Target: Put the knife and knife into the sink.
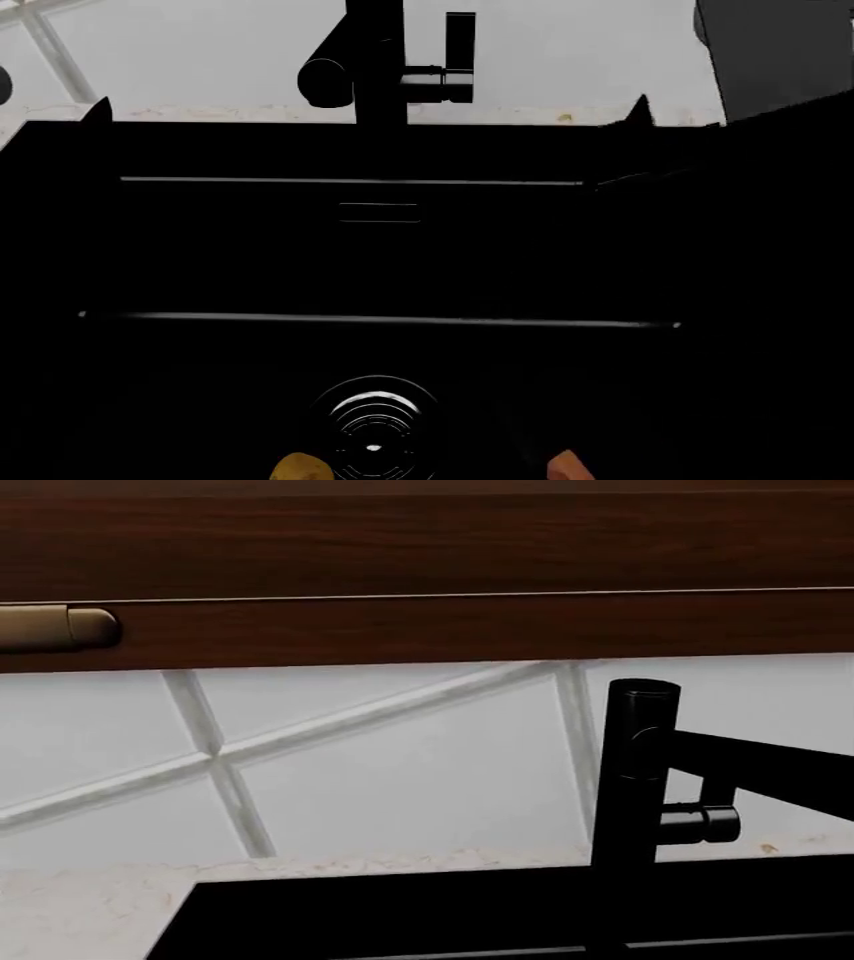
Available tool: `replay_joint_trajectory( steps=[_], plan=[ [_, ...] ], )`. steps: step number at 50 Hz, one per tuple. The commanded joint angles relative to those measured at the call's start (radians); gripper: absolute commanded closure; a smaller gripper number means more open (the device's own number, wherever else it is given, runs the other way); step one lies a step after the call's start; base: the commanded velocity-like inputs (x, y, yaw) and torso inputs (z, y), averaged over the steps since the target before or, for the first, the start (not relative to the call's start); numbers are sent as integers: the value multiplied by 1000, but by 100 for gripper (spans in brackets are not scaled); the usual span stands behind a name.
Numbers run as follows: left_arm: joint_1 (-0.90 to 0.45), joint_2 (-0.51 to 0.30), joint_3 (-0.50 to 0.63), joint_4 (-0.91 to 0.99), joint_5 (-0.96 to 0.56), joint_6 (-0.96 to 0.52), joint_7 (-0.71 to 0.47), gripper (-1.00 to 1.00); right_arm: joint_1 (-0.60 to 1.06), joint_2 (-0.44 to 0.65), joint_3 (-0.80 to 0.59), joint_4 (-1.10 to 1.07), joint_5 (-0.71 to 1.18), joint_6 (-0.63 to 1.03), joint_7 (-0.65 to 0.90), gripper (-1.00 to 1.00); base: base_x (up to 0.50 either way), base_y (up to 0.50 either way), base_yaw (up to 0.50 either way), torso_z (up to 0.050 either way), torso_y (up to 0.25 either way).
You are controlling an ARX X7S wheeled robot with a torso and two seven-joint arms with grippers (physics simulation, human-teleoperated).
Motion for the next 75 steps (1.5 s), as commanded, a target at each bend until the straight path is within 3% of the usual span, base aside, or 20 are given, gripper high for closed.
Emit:
replay_joint_trajectory(
  steps=[1,6,14,30,53,64,71,75],
  plan=[
    [3,0,0,1,-5,4,-3,-100,-277,101,121,-213,-271,-371,7,-100,0,0,0,0,0],
    [6,-3,-7,18,-12,-8,-8,-100,-422,97,136,-231,-376,-551,-54,-100,0,0,0,0,0],
    [11,-10,-19,49,-25,-23,-14,-100,-560,126,163,-321,-355,-619,0,-100,0,0,0,0,0],
    [21,-20,-23,69,-28,-26,-26,-100,-681,302,226,-417,-266,-625,12,-100,0,0,0,0,0],
    [24,-28,-9,83,-29,-18,-35,-100,-707,291,225,-381,-302,-652,-8,-100,0,0,0,0,0],
    [47,-86,-128,272,-91,-202,-89,-100,-705,271,213,-360,-325,-660,-32,-100,0,0,0,0,0],
    [50,-125,-335,438,-167,-429,-123,-100,-727,280,222,-355,-328,-678,-38,-100,0,0,0,0,0],
    [73,-213,-415,446,-398,-464,-295,-100,-739,282,226,-355,-331,-689,-42,-100,0,0,0,0,0]
  ],
)
